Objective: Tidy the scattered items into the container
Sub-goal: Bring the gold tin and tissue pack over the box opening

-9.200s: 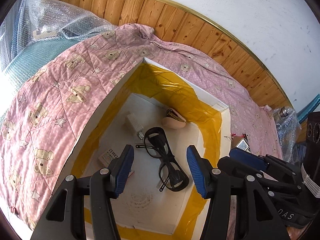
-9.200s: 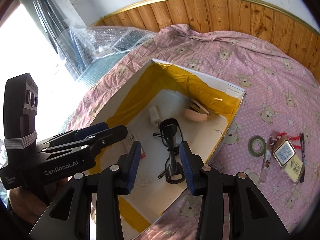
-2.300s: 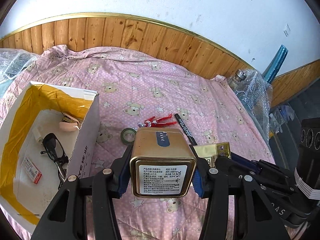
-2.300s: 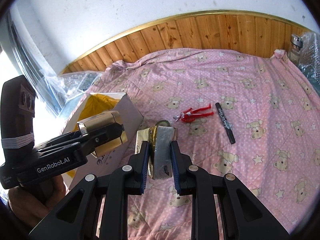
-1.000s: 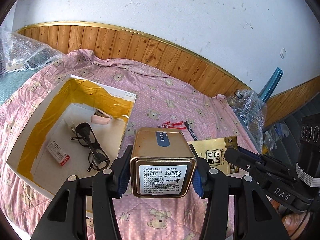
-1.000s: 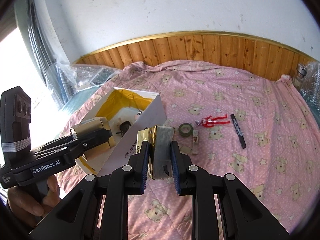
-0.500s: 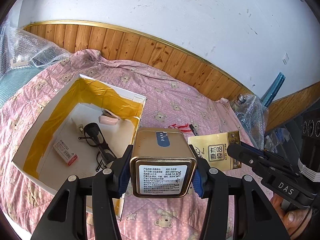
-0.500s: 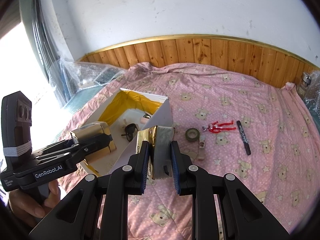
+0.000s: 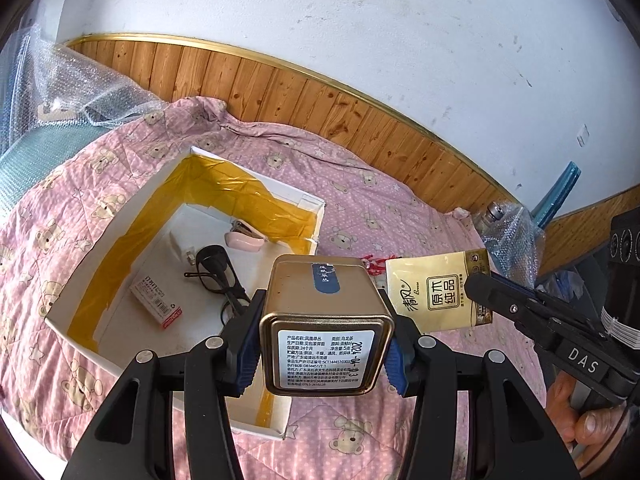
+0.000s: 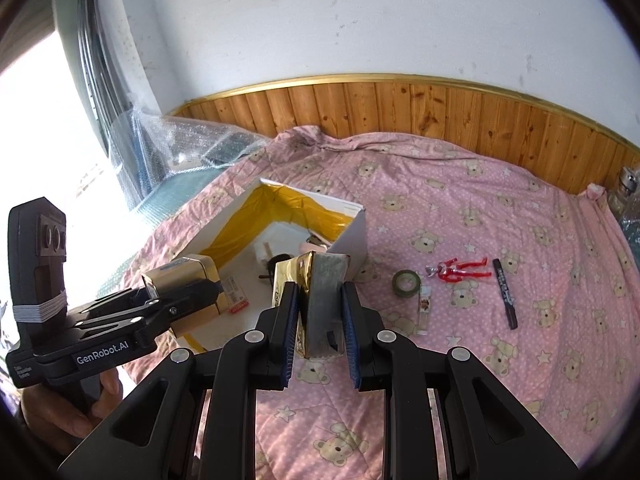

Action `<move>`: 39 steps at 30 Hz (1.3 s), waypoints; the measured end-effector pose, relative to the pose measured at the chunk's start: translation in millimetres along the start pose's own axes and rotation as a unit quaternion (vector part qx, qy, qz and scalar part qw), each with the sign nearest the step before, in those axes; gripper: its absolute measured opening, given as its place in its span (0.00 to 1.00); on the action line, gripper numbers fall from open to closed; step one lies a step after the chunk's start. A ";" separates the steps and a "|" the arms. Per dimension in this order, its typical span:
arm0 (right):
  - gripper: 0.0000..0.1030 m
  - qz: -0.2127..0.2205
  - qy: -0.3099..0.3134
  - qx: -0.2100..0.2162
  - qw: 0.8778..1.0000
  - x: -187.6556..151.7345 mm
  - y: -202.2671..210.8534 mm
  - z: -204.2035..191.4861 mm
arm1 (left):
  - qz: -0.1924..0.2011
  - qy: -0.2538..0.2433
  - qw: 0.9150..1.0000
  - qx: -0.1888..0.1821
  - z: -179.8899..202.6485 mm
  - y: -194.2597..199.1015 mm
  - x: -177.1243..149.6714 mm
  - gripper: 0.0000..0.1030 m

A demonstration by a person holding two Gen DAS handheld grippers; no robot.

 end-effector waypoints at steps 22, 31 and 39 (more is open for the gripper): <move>0.21 -0.004 0.040 0.031 0.999 20.2 -29.3 -50.7 | -0.006 0.040 0.999 0.035 -56.6 4.8 -5.9 0.51; 0.21 -0.016 0.045 0.039 0.998 21.6 -48.1 -61.0 | -0.014 0.048 0.998 0.041 -69.0 -0.5 -7.4 0.51; 0.21 -0.026 0.049 0.045 0.997 26.8 -64.8 -65.8 | -0.026 0.053 0.997 0.049 -77.5 -9.6 -7.6 0.51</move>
Point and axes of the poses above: each gripper's, at about its wrist camera, not at the fingertips, and y roughly against the way its jaws point, z to its right, x to its top, the point moved 1 cm from there along -y, roughly the way its jaws point, and after that the axes turned 2 degrees about -z, right-handed, at the moved point
